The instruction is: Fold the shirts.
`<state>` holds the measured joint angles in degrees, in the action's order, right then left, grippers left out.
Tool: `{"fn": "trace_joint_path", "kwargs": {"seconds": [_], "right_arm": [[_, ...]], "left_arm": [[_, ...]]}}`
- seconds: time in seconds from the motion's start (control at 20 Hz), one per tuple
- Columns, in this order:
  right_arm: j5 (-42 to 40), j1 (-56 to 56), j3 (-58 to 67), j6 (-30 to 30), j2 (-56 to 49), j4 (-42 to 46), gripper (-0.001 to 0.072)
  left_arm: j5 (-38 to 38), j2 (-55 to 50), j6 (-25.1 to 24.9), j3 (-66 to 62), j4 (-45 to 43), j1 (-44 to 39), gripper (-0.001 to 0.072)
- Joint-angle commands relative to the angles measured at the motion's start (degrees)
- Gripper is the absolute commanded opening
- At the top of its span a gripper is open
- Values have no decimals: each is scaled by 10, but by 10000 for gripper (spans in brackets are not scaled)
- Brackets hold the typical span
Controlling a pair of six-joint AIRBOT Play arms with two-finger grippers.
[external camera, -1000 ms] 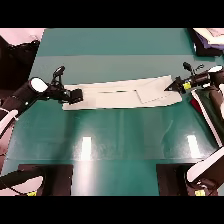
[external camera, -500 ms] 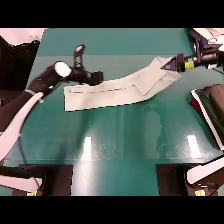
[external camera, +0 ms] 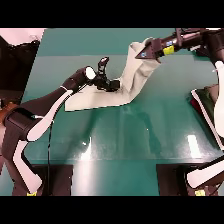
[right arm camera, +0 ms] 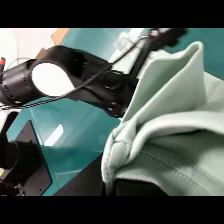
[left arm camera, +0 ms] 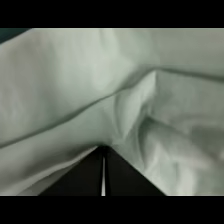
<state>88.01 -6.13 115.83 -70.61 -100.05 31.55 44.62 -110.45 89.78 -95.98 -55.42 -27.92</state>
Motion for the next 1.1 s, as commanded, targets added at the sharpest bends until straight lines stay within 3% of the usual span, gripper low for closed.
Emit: {"fn": "trace_joint_path", "kwargs": {"seconds": [0.0,0.4,0.9,1.05], "right_arm": [[-13,-47,7,-5,0,0,13],[-41,-78,7,-5,0,-1,14],[-121,-134,7,8,-5,0,14],[-156,-174,7,14,-30,0,14]], "left_arm": [[5,-16,3,-9,-8,-4,27],[41,0,3,-34,-30,17,27],[269,129,3,-202,-231,165,28],[298,182,2,-206,-267,202,28]]}}
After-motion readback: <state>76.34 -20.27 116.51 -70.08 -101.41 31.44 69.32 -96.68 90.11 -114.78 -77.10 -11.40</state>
